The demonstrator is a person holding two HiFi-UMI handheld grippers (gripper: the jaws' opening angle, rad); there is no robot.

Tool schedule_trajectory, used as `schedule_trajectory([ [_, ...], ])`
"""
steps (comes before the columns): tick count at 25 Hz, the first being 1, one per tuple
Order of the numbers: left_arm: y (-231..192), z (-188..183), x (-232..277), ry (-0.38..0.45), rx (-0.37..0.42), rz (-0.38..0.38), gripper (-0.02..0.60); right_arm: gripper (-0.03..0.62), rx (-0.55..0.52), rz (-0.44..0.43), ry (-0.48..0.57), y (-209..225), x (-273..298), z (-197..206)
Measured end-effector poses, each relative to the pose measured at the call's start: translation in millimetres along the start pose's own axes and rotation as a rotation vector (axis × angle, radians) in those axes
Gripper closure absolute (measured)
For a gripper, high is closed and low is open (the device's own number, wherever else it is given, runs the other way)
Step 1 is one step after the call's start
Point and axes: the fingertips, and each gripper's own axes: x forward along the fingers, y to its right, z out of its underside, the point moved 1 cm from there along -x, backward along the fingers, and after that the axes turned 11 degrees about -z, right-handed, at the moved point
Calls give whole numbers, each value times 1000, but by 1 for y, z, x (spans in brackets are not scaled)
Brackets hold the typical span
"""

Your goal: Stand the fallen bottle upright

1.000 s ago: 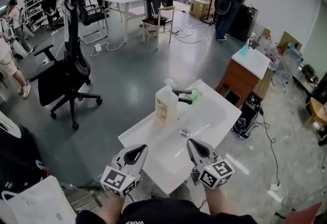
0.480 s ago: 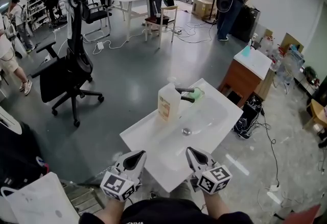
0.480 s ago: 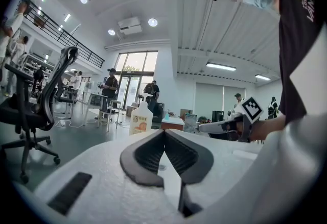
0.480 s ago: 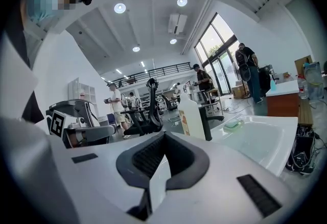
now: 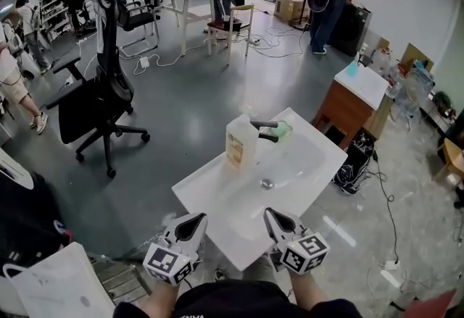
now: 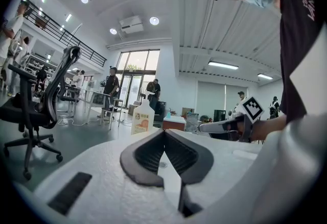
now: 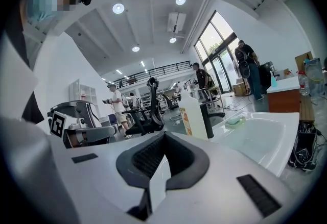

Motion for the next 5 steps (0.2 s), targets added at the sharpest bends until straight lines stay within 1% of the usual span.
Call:
schedule_trajectory([
  [5,-3,-1,1,-2,-3,-8,561,594,-4,-1,-7,0,3,-2],
])
